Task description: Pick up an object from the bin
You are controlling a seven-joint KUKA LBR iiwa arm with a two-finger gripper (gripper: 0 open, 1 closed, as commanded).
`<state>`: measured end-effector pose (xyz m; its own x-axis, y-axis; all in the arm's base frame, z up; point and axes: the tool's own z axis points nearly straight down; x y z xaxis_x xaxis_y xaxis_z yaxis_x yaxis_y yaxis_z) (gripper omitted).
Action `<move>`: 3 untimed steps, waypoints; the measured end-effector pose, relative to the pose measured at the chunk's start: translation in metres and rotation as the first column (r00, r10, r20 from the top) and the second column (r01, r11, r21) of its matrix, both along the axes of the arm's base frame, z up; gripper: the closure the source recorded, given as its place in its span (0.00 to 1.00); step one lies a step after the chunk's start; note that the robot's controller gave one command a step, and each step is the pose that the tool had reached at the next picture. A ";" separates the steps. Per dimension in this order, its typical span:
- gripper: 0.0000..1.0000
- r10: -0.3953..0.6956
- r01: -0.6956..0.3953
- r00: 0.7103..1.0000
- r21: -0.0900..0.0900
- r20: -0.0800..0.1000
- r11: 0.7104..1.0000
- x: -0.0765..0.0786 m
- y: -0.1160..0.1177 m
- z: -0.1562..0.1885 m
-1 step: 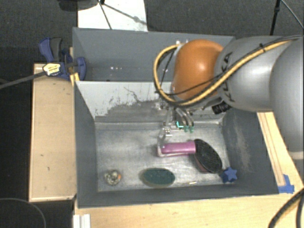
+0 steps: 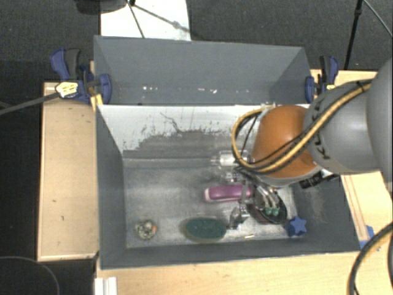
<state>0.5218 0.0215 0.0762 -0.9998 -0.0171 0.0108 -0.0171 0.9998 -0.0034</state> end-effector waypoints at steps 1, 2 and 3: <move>1.00 0.003 -0.003 1.000 0.004 0.013 1.000 0.005 0.005 0.005; 1.00 0.007 -0.007 1.000 0.004 0.017 1.000 0.003 0.000 0.068; 0.00 0.006 -0.006 1.000 0.004 0.012 1.000 0.002 0.001 0.065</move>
Offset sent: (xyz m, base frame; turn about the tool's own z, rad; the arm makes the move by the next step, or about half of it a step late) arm 0.0000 0.0000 0.0000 0.0000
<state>0.5239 0.0220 0.1407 -0.9997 -0.0227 -0.0015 -0.0227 0.9997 0.0005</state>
